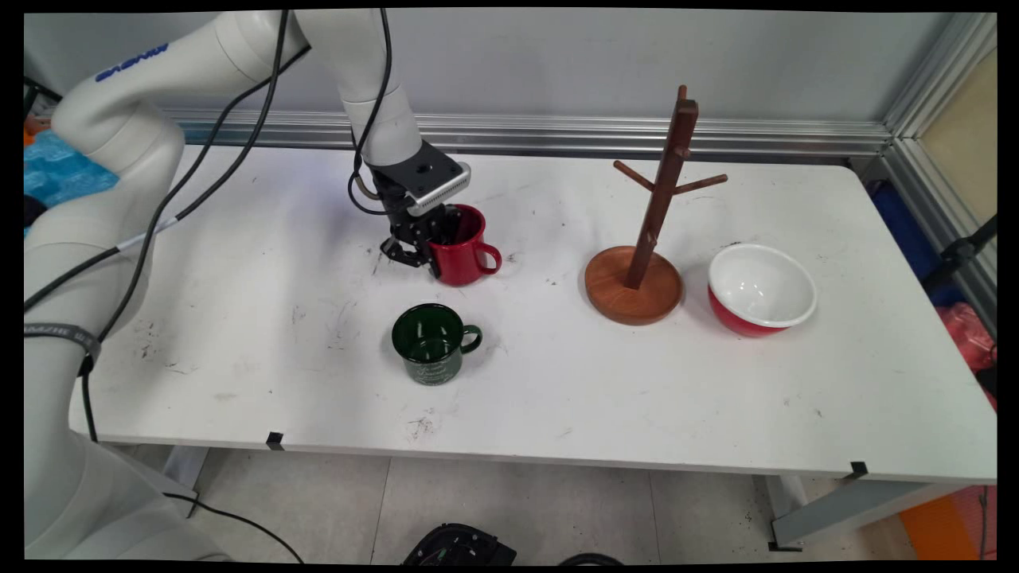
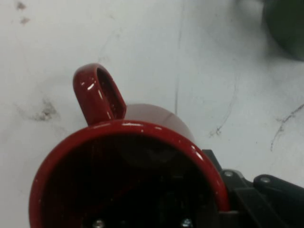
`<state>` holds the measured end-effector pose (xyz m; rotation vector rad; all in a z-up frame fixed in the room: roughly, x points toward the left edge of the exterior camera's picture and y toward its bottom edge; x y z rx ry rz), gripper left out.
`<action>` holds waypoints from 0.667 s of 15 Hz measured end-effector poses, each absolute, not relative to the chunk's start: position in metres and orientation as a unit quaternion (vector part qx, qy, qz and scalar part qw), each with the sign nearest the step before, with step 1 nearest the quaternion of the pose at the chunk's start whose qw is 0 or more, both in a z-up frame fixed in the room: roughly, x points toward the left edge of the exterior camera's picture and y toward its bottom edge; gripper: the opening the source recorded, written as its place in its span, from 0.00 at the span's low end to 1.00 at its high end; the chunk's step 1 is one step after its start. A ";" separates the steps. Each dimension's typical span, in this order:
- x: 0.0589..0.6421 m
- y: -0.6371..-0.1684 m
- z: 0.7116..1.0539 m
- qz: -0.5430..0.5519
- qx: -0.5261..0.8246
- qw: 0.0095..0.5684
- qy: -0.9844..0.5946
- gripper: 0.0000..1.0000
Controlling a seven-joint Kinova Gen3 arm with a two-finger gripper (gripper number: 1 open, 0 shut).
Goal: Place the picked object on the table
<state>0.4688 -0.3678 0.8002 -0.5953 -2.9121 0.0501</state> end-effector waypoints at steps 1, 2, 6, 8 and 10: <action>0.469 -0.367 0.799 0.017 -0.200 0.084 -0.976 0.00; 0.470 -0.366 0.798 0.017 -0.201 0.084 -0.976 0.00; 0.472 -0.363 0.796 0.019 -0.203 0.087 -0.975 1.00; 0.472 -0.362 0.796 0.020 -0.203 0.089 -0.975 1.00; 0.471 -0.361 0.797 0.021 -0.203 0.093 -0.975 1.00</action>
